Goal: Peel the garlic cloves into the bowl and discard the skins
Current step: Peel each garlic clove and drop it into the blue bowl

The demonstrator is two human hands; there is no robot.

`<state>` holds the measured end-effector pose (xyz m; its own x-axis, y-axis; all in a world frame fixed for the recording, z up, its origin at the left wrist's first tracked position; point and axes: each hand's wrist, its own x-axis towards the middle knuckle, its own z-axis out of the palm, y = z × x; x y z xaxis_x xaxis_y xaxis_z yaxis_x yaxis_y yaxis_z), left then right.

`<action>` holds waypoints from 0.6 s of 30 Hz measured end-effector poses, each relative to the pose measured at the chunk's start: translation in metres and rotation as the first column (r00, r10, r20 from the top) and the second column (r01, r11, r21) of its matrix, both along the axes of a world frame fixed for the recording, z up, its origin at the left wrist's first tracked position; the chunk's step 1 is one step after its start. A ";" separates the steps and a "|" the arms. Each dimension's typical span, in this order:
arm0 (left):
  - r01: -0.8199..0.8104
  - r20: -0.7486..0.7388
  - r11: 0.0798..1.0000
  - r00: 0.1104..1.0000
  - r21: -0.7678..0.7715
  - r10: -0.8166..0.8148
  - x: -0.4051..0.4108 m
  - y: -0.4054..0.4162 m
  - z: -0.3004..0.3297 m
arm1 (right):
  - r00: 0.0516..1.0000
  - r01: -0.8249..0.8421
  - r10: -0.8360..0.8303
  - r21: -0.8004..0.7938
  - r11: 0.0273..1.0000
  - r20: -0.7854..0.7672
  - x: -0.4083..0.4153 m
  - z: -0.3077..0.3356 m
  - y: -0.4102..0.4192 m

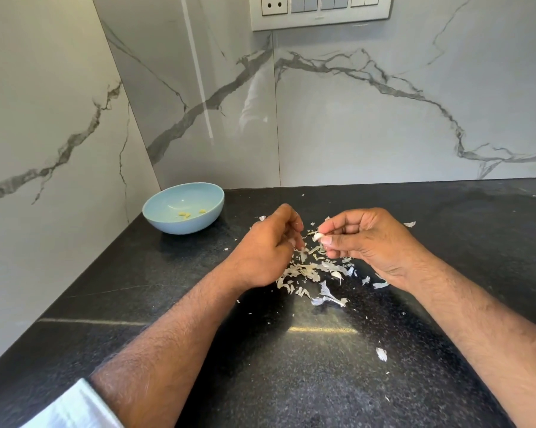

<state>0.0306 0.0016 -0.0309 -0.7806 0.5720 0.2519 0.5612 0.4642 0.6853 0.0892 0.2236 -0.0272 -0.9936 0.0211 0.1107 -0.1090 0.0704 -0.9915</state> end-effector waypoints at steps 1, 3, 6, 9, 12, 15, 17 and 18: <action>0.025 0.044 0.999 0.999 0.048 -0.027 0.000 0.001 -0.001 | 1.000 -0.003 0.003 -0.013 1.000 0.002 0.000 0.000 -0.001; 0.069 0.080 0.993 0.994 0.097 -0.077 0.001 0.003 -0.002 | 1.000 -0.007 0.007 -0.026 1.000 0.006 0.001 0.001 -0.001; 0.089 -0.017 0.993 0.996 0.080 -0.088 0.003 0.006 -0.002 | 1.000 -0.011 0.011 -0.002 1.000 0.013 0.002 0.001 -0.001; 0.052 -0.088 0.996 0.995 0.066 -0.046 0.001 0.006 -0.003 | 1.000 -0.016 0.015 0.049 0.999 0.020 0.002 0.002 -0.002; 0.018 -0.183 1.000 0.983 0.022 -0.014 0.002 0.005 -0.001 | 1.000 -0.024 0.023 0.116 0.993 0.004 0.003 0.003 -0.004; -0.019 -0.273 1.000 0.962 0.003 0.019 0.000 0.001 0.003 | 0.996 -0.018 0.036 0.227 0.974 -0.076 0.006 0.005 -0.007; -0.019 -0.322 1.000 0.947 -0.024 0.010 -0.001 -0.001 0.003 | 0.990 0.017 0.030 0.332 0.943 -0.135 0.008 0.005 -0.012; -0.012 -0.333 0.999 0.943 -0.040 -0.002 0.000 -0.002 0.004 | 0.988 0.037 0.022 0.366 0.930 -0.155 0.009 0.005 -0.013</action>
